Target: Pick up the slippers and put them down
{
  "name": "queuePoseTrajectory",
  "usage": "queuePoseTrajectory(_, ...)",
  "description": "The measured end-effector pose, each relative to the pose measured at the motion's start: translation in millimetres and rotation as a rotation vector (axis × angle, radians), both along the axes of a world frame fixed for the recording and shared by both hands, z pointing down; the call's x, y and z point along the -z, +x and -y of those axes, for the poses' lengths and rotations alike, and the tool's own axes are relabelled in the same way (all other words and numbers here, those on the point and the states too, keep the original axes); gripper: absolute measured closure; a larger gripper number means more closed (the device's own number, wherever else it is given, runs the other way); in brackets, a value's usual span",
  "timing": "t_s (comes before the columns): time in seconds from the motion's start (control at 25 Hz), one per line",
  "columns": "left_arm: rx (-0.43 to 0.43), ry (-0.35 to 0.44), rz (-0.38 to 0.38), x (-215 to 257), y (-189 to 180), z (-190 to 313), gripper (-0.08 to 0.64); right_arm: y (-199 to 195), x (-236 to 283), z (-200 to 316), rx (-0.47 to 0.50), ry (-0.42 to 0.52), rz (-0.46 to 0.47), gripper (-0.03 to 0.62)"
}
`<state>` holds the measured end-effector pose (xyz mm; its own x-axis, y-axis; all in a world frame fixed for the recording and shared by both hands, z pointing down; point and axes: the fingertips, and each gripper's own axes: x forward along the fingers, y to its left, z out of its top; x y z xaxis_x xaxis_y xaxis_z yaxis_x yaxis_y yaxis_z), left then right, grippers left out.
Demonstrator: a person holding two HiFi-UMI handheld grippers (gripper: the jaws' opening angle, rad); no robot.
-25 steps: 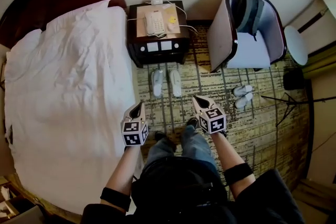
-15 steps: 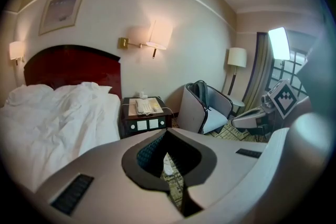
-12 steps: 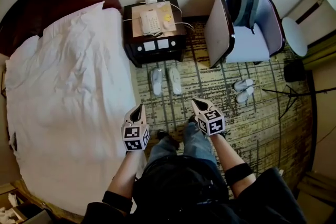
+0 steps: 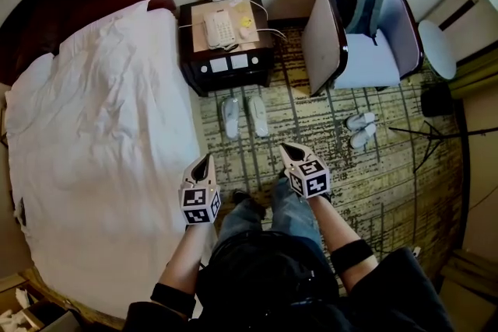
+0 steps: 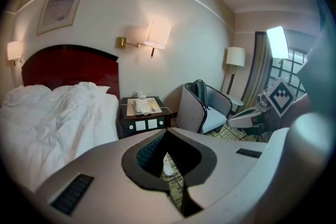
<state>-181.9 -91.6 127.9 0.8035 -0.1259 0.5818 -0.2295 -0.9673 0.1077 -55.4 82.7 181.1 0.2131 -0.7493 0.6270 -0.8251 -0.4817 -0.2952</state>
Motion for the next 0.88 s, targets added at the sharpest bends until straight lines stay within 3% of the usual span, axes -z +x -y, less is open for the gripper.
queuePoseTrajectory(0.24,-0.007,-0.009,0.003,-8,20,5,0.558,15,-5,19,-0.024,0.014,0.013,0.565)
queuePoseTrajectory(0.44,0.001,-0.013,-0.005,-35,49,18,0.558,37,-34,36,-0.114,0.057,0.099,0.561)
queuePoseTrajectory(0.64,-0.011,-0.007,-0.007,-88,87,22,0.558,52,-103,42,-0.177,0.075,0.178,0.545)
queuePoseTrajectory(0.8,-0.033,-0.036,0.015,-146,107,22,0.558,46,-182,46,-0.222,0.068,0.27,0.488)
queuePoseTrajectory(0.88,-0.04,-0.038,0.018,-180,118,24,0.558,47,-225,50,-0.248,0.067,0.312,0.425)
